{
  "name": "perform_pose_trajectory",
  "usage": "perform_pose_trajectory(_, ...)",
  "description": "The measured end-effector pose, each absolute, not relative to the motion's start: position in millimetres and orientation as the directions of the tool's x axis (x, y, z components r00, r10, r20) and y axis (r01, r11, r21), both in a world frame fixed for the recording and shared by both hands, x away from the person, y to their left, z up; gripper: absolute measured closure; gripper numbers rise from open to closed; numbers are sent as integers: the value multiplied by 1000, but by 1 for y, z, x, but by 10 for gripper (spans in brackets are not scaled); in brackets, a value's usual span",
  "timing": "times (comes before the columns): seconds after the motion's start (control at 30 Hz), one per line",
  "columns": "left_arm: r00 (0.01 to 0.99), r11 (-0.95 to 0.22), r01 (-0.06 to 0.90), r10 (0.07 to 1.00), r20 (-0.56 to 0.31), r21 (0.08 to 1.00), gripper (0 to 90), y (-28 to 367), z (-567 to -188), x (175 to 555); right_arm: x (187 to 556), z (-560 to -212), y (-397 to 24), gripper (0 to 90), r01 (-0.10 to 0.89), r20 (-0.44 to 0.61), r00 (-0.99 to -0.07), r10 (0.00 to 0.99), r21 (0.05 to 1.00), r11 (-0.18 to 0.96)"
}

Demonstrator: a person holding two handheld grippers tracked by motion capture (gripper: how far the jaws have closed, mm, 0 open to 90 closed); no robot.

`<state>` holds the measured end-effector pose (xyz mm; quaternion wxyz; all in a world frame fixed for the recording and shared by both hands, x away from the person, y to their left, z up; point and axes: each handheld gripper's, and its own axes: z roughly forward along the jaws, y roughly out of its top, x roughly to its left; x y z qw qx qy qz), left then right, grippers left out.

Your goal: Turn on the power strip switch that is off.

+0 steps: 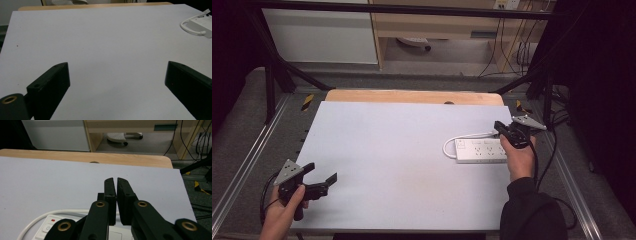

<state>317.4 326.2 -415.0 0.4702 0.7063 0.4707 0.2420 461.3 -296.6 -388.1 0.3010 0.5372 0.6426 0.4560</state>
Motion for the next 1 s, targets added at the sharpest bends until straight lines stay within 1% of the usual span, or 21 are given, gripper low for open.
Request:
perform_pose_trajectory(0.2, 441, -117, 437, 892, -99, 892, 60, 326, -415, 317, 466, -393, -298, 897, 425, 113, -238, 965, 905, -2)
perform_pose_trajectory(0.57, 441, -119, 435, 892, -96, 893, 63, 326, -415, 317, 470, -399, -299, 900, 445, 120, -231, 966, 896, -5)
perform_pose_trajectory(1.0, 442, -120, 434, 892, -95, 893, 63, 327, -414, 317, 477, -408, -290, 900, 472, 112, -237, 965, 881, 14)
